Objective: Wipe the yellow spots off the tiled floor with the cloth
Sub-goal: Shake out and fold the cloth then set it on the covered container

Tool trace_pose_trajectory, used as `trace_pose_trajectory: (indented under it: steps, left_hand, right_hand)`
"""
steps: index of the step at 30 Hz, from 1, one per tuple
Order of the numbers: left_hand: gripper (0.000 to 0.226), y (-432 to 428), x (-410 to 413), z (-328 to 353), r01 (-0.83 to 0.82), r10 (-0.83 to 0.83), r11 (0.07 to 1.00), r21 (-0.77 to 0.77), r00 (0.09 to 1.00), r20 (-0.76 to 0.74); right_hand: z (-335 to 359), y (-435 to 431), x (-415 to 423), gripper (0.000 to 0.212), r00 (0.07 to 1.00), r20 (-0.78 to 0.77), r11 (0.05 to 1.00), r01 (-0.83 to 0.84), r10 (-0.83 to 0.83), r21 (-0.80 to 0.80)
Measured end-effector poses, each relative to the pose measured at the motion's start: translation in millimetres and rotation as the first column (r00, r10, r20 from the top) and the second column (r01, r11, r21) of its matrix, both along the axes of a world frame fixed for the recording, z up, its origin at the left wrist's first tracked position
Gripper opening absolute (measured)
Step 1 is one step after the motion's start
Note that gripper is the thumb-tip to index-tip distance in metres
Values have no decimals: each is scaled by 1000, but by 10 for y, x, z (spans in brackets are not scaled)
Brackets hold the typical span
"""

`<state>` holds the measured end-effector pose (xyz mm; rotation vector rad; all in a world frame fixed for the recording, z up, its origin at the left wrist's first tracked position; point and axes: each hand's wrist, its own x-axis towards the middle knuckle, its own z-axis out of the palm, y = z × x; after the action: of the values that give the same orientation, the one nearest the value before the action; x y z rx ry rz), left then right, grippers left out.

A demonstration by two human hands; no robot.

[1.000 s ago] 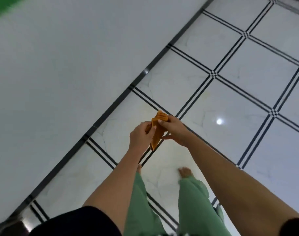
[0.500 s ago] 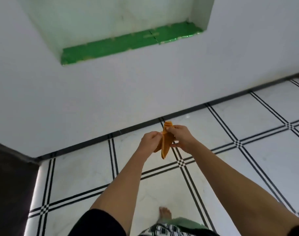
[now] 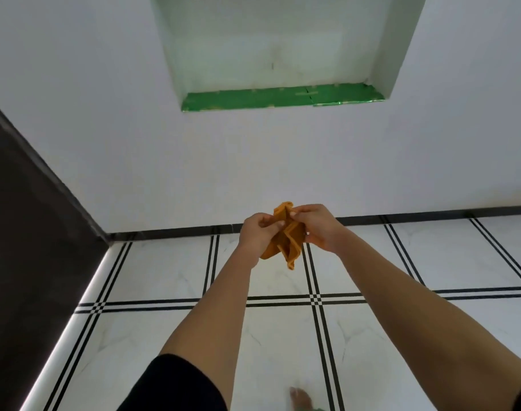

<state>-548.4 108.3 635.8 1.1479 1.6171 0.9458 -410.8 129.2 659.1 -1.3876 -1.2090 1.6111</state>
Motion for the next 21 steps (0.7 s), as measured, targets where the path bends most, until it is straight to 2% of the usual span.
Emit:
trace_pose_trajectory:
  steps: [3,7,11,14,17,19,21]
  left_hand:
    - [18,-153,69,83,-100,99,995,10,995,32]
    - [23,-256,194,153,-204,204,978,40,979,13]
    - [41,-199,529,270,-88,90,993,84,996,-18]
    - [44,-97,878,434,81,-67,986,147,993,-99]
    - [29,-3,1162,547,201,-170,967,155,967,-192]
    - [21,56,1271,580,176,-143,970,170,971,-190]
    - [18,101,1367,590,145,-113,972,187,978,-174]
  right_hand:
    - [157,-99,203,14,988,145,996,42,-53,75]
    - [370,-124,562,17,984,169,994,44,-61,103]
    - [521,-57,853,20,956,289,985,-92,47,145]
    - [612,6,1009,25,870,467,943,-273,158,189]
    - [703,101,1196,23,884,443,941,-263,148,212]
    - [767,148,1341,23,926,359,956,-203,116,213]
    - [813,178,1478,20,935,337,961,-185,107,207]
